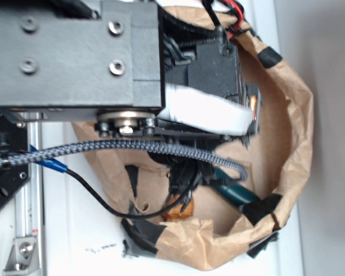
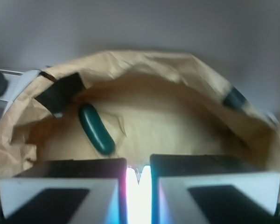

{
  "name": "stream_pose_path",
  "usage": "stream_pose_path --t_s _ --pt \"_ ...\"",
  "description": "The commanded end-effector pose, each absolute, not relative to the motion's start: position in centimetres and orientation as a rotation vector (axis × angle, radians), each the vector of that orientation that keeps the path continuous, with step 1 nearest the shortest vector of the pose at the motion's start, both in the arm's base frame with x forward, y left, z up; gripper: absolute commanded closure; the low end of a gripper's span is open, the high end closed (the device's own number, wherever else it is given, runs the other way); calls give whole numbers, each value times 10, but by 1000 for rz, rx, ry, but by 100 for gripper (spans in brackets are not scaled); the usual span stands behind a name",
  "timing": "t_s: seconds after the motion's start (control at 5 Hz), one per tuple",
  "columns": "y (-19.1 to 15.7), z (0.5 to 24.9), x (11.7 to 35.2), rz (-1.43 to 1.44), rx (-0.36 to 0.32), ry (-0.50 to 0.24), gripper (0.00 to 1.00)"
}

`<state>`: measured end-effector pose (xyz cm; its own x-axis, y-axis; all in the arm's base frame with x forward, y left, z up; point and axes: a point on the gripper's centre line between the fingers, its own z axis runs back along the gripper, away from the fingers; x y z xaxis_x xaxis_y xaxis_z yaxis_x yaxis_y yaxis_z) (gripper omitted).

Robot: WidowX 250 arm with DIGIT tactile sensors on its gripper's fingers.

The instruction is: Grab the plastic pickle.

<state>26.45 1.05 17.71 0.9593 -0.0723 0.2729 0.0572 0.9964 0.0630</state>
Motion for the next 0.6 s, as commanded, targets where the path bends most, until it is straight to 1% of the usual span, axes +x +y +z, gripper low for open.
stream_pose_path --t_s 0.0,0.2,0.4 --pt "6 195 263 -18 76 -344 0" --pt "1 151 285 -194 62 -371 0" --pt "-14 110 300 -321 -29 -373 0"
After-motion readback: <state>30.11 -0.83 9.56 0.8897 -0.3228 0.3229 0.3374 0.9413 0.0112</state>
